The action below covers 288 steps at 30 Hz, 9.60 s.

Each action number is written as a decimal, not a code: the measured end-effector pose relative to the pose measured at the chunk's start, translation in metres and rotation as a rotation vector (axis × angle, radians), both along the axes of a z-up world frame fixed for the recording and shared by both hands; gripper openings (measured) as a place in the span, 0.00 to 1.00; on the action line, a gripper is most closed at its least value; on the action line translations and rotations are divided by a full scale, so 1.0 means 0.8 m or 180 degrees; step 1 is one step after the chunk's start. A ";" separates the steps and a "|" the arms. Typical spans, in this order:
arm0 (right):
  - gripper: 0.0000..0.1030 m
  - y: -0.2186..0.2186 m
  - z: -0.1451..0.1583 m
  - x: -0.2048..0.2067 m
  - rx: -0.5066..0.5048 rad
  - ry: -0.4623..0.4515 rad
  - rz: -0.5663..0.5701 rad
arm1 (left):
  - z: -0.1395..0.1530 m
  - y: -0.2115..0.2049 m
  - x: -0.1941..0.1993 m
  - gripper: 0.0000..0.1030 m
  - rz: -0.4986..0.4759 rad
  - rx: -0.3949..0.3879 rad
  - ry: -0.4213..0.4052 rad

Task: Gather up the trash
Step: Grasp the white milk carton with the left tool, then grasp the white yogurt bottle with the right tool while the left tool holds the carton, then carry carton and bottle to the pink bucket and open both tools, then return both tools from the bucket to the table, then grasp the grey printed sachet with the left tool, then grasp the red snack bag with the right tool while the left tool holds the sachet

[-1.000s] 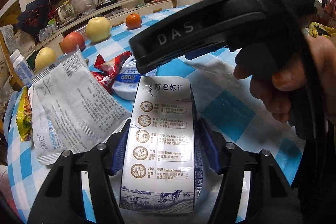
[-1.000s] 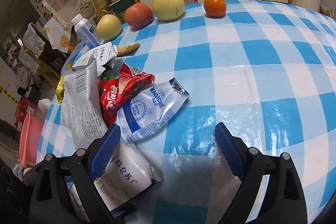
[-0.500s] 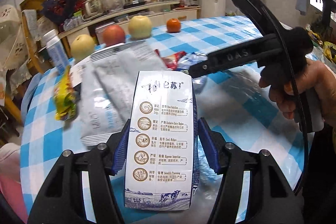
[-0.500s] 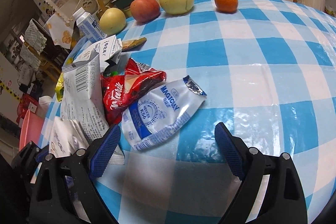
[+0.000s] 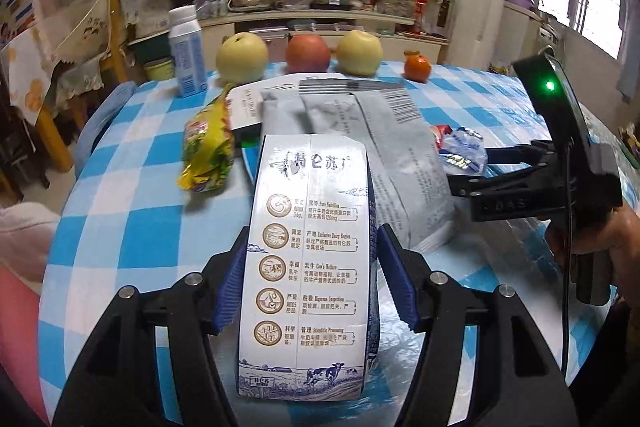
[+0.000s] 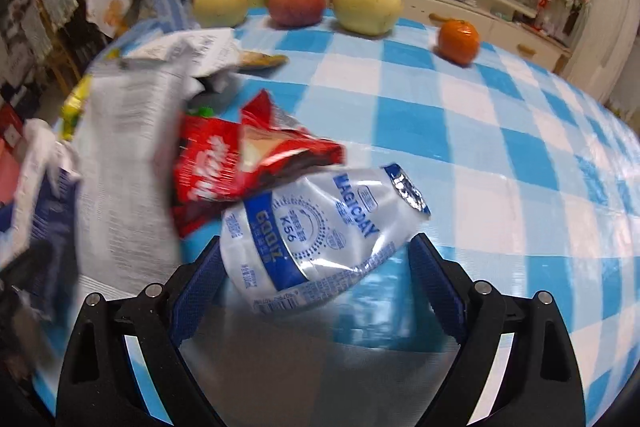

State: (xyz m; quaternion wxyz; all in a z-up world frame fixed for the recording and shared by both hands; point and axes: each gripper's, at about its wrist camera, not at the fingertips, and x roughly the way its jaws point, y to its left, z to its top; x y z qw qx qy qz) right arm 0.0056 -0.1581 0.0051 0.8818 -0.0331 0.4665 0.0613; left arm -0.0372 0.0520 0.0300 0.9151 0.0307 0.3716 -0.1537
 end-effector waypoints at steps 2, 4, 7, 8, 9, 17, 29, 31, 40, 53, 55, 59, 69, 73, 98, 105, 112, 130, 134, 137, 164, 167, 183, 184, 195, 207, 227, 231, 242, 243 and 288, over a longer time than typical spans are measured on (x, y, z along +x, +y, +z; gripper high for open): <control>0.91 -0.017 -0.002 0.002 0.0010 0.0025 -0.0090 | 0.000 0.005 0.004 0.61 0.0037 -0.0036 0.0008; 0.91 -0.035 -0.001 0.001 -0.0019 0.0044 -0.0222 | 0.000 0.007 0.007 0.61 0.0055 -0.0045 0.0020; 0.91 -0.061 0.000 0.000 -0.0040 0.0085 -0.0459 | 0.000 0.010 0.009 0.61 0.0082 -0.0081 0.0029; 0.91 -0.069 0.002 -0.001 -0.0040 0.0083 -0.0550 | 0.000 0.010 0.010 0.61 0.0088 -0.0093 0.0034; 0.91 -0.073 0.003 -0.002 -0.0012 0.0077 -0.0609 | -0.001 0.011 0.010 0.61 0.0096 -0.0102 0.0036; 0.92 -0.064 0.017 0.004 0.0549 -0.0125 -0.0605 | -0.002 0.019 0.016 0.61 0.0184 -0.0177 0.0032; 0.70 -0.070 0.007 0.032 0.0340 -0.0213 -0.0977 | -0.007 0.030 0.028 0.61 0.0286 -0.0243 0.0044; 0.68 -0.069 0.006 0.032 0.0296 -0.0208 -0.0952 | -0.007 0.033 0.029 0.61 0.0309 -0.0274 0.0053; 0.22 -0.066 0.007 0.025 0.0075 -0.0187 -0.0838 | -0.007 0.042 0.031 0.61 0.0356 -0.0362 0.0082; 0.50 -0.084 0.009 0.026 0.0566 -0.0242 -0.0910 | -0.007 0.044 0.031 0.61 0.0343 -0.0406 0.0112; 0.50 -0.083 0.011 0.026 0.0516 -0.0284 -0.0925 | -0.007 0.044 0.031 0.61 0.0343 -0.0407 0.0114; 0.50 -0.079 0.014 0.026 0.0349 -0.0360 -0.0926 | -0.007 0.045 0.030 0.61 0.0342 -0.0406 0.0116; 0.20 -0.066 0.024 0.017 0.0207 -0.0472 -0.0712 | -0.010 0.052 0.028 0.61 0.0390 -0.0409 0.0135; 0.20 -0.065 0.029 0.011 0.0219 -0.0498 -0.0694 | -0.009 0.057 0.026 0.61 0.0414 -0.0417 0.0141; 0.20 0.089 0.138 -0.086 0.1260 -0.0926 0.0195 | 0.048 0.151 -0.014 0.61 0.0925 -0.0813 -0.0221; 0.20 0.234 0.159 -0.105 0.1625 -0.0723 0.0991 | 0.070 0.246 -0.055 0.61 0.1534 -0.1043 -0.0514; 0.20 0.382 0.159 -0.115 0.1801 -0.0492 0.1620 | 0.069 0.347 -0.107 0.63 0.2139 -0.1546 -0.0793; 0.20 0.451 0.157 -0.130 0.1698 -0.0669 0.1836 | 0.069 0.370 -0.119 0.60 0.2068 -0.2014 -0.0976; 0.20 0.442 0.170 -0.136 0.1758 -0.0717 0.1837 | 0.078 0.367 -0.134 0.60 0.2029 -0.2052 -0.1149; 0.20 0.447 0.179 -0.140 0.1802 -0.0752 0.1918 | 0.086 0.369 -0.151 0.60 0.2094 -0.2028 -0.1302; 0.86 0.366 0.142 -0.161 0.0999 -0.0912 0.1360 | 0.060 0.353 -0.119 0.88 0.2539 -0.0753 -0.1041; 0.87 0.334 0.139 -0.167 0.0875 -0.0946 0.1251 | 0.063 0.330 -0.113 0.88 0.2395 -0.0661 -0.1059; 0.87 0.200 0.118 -0.182 0.0748 -0.1011 0.0774 | 0.059 0.209 -0.088 0.88 0.1793 -0.0423 -0.0833; 0.87 0.194 0.117 -0.182 0.0755 -0.1008 0.0752 | 0.058 0.201 -0.086 0.88 0.1759 -0.0399 -0.0818; 0.87 0.104 0.106 -0.171 0.0846 -0.0965 0.0409 | 0.054 0.129 -0.069 0.88 0.1376 -0.0227 -0.0724; 0.87 0.030 0.091 -0.133 0.1055 -0.0673 0.0066 | 0.036 0.063 -0.044 0.88 0.0977 -0.0136 -0.0532; 0.87 -0.065 0.063 -0.036 0.0857 -0.0371 -0.0283 | 0.005 -0.065 0.019 0.88 0.0436 -0.0559 0.0034; 0.87 -0.077 0.058 -0.030 0.0825 -0.0332 -0.0324 | -0.001 -0.079 0.042 0.88 0.0493 -0.0524 0.0104; 0.87 -0.077 0.046 -0.013 0.1028 -0.0196 -0.0272 | 0.000 -0.108 0.067 0.86 0.0561 -0.0180 0.0062; 0.87 -0.076 0.046 -0.012 0.1027 -0.0190 -0.0266 | 0.000 -0.111 0.068 0.83 0.0563 -0.0112 0.0046; 0.67 0.022 0.012 0.047 0.0827 -0.0084 0.0626 | 0.026 0.047 0.004 0.69 0.0965 -0.0727 -0.0124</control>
